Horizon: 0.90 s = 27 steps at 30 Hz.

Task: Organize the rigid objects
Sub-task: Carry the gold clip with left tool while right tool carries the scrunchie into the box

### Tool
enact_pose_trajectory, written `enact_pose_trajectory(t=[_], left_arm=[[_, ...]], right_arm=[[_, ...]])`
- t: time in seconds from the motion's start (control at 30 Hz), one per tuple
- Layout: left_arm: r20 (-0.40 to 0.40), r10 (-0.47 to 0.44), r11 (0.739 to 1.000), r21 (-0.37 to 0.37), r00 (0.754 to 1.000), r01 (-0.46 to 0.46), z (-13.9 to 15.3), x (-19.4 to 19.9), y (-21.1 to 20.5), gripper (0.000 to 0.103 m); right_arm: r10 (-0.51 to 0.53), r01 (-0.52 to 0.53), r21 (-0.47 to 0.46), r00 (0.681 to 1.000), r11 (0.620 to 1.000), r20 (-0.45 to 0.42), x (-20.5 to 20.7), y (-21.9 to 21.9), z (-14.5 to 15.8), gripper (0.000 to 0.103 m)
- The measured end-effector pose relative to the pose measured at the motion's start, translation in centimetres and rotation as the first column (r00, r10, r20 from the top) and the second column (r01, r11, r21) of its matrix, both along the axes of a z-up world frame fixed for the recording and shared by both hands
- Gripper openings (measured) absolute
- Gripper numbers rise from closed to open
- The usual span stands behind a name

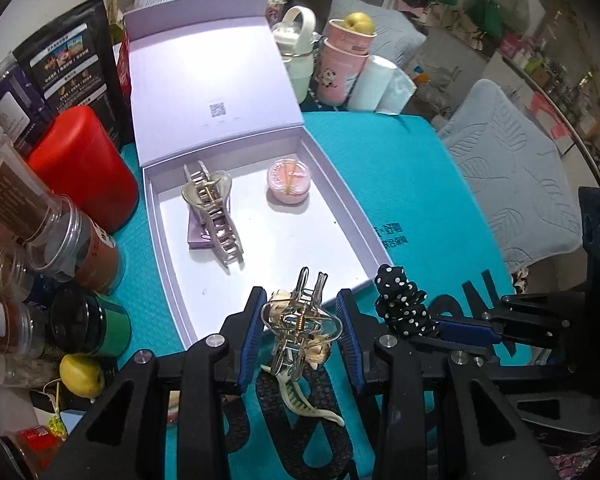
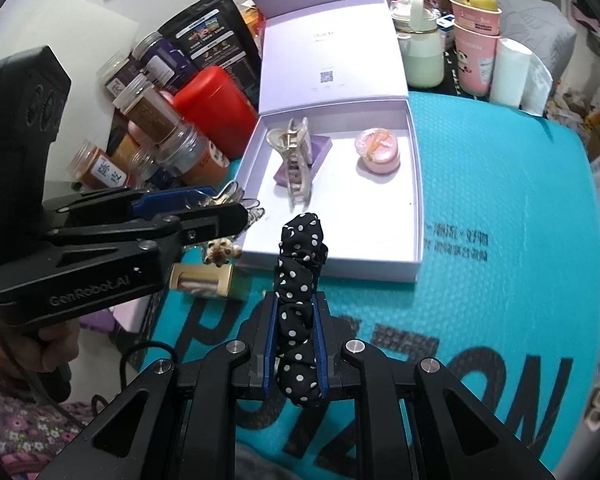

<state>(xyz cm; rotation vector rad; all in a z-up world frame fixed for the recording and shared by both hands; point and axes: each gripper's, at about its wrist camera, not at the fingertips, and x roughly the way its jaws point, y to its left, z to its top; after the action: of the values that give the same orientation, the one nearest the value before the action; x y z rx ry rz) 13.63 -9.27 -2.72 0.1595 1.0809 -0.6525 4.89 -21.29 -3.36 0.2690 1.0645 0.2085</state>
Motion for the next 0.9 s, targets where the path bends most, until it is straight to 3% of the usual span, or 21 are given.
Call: enact_pose_trajectory(t=[0.4,0.9], left_arm=[[-0.058,0.059,0.998,0.013,0.997,-0.058,-2.6,3.5,-0.7,0.035],[0.033,0.143,0.99,-0.018,0.989,-0.143,-2.2,7.5,0.3,0.035]], right_arm=[[0.024,-0.024,0.001,0.999,1.0,-0.023,4.3,-1.2,-2.0,0.016],[0.01,-0.011,-0.003,1.0,1.0,-0.018,9.0,-2.3,-3.6,0.016]])
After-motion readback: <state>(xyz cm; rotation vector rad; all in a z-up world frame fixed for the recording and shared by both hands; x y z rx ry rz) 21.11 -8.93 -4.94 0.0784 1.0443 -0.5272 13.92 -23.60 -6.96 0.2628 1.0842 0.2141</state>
